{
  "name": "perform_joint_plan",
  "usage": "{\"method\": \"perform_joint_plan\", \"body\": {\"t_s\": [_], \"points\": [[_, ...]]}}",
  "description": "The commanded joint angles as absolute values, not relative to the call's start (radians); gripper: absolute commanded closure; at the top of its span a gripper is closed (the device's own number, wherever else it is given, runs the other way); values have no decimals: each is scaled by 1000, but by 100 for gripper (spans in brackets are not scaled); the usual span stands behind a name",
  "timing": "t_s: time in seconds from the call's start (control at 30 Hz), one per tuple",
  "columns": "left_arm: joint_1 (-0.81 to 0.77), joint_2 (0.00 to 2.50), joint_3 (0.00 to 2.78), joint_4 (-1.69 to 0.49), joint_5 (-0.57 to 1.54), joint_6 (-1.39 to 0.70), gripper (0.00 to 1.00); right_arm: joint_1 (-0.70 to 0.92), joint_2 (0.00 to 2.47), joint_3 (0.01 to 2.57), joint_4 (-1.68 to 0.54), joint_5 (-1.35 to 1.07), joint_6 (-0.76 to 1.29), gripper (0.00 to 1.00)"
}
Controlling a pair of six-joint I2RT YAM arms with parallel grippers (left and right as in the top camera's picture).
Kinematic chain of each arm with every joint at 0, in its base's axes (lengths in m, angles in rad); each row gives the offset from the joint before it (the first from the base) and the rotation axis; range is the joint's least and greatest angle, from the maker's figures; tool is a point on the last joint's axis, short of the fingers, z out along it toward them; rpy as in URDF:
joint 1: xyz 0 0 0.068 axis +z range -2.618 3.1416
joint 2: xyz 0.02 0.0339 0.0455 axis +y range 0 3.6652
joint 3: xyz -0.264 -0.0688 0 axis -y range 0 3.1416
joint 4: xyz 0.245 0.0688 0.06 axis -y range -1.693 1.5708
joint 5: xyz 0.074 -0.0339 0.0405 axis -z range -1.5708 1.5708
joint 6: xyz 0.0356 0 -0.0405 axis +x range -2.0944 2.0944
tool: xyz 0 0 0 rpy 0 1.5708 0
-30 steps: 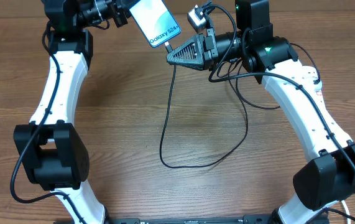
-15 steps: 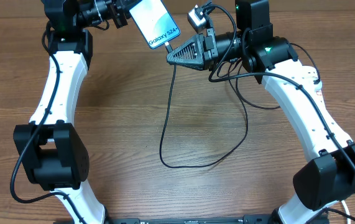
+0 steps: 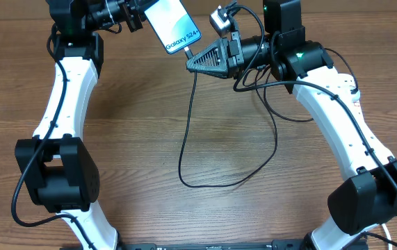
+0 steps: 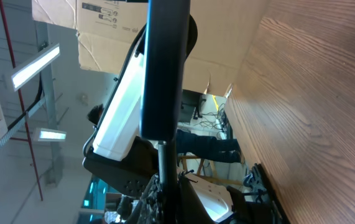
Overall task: Plug charger to phone and switch on socket
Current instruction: 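Insert the plug into the phone's port, holding phone with left gripper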
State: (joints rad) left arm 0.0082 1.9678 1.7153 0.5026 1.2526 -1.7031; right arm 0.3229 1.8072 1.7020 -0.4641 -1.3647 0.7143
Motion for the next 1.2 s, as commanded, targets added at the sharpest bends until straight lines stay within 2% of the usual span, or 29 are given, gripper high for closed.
{"method": "perform_joint_plan", "body": {"t_s": [0.0,1.17], "points": [[8,1935,1734,513,1280,-1700,96,320,1788,1725,-457,-1370,718,96],[6,1935,1734,513,1328,-1673,95,320,1788,1725,-458,-1346,719,96]]}}
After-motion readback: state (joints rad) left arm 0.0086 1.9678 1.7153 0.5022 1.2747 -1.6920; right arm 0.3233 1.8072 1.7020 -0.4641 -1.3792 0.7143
